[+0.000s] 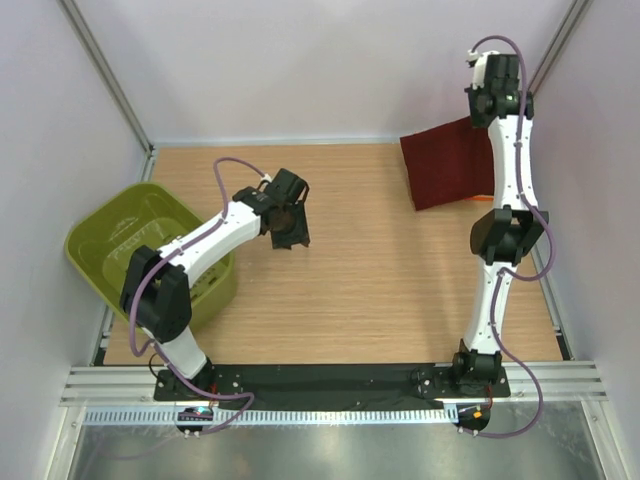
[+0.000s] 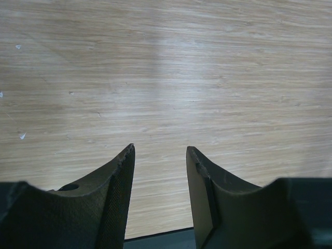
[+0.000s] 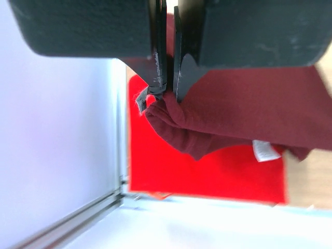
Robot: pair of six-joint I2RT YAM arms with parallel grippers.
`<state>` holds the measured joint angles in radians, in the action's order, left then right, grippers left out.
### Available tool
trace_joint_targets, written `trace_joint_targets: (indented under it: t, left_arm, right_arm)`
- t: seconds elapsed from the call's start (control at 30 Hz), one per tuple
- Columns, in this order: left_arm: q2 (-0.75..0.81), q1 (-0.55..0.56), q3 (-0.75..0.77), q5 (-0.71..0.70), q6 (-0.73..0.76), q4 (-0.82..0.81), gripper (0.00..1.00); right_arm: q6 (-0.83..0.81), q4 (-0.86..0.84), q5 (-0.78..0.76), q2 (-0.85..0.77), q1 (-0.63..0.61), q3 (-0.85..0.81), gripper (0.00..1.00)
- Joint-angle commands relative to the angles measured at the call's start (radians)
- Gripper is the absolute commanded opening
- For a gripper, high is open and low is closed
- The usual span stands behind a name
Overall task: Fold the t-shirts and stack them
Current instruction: Neatly place the folded tshirt to the corner
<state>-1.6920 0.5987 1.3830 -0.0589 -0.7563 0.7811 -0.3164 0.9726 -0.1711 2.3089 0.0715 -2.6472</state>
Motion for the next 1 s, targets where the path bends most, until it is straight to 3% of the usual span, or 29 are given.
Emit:
trace_joint_targets:
  t: [0.0, 0.17, 0.47, 0.53, 0.63, 0.67, 0.77, 0.87, 0.97]
  left_arm:
    - [0.014, 0.015, 0.016, -0.01, -0.017, -0.016, 0.46]
    - [-0.024, 0.035, 0.017, -0.028, -0.028, -0.016, 0.46]
    - [-0.07, 0.079, 0.042, -0.065, -0.037, 0.0, 0.46]
    - [-0.077, 0.082, 0.048, -0.073, -0.038, 0.01, 0.46]
    - [-0.084, 0.093, 0.063, -0.076, -0.038, 0.026, 0.46]
    - [-0.084, 0.095, 0.086, -0.082, -0.038, 0.035, 0.46]
    - [-0.077, 0.102, 0.135, -0.097, -0.038, 0.064, 0.46]
    - [-0.069, 0.102, 0.175, -0.095, -0.046, 0.086, 0.46]
    - [-0.057, 0.102, 0.208, -0.081, -0.06, 0.098, 0.46]
  right_arm:
    - [0.002, -0.164, 0.039, 0.035, 0.056, -0.065, 0.01]
    - [0.048, -0.414, 0.129, 0.15, 0.125, -0.048, 0.01]
    - [0.137, -0.688, 0.191, 0.346, 0.169, -0.051, 0.01]
    - [0.169, -0.735, 0.202, 0.369, 0.169, -0.057, 0.04]
    - [0.21, -0.764, 0.191, 0.348, 0.171, -0.04, 0.28]
    - [0.221, -0.784, 0.188, 0.336, 0.174, -0.028, 0.55]
    - [0.258, -0.758, 0.191, 0.271, 0.165, 0.006, 0.84]
    - [0.35, -0.729, 0.194, 0.164, 0.165, 0.094, 0.92]
    - [0.436, -0.675, 0.22, 0.078, 0.159, 0.206, 0.94]
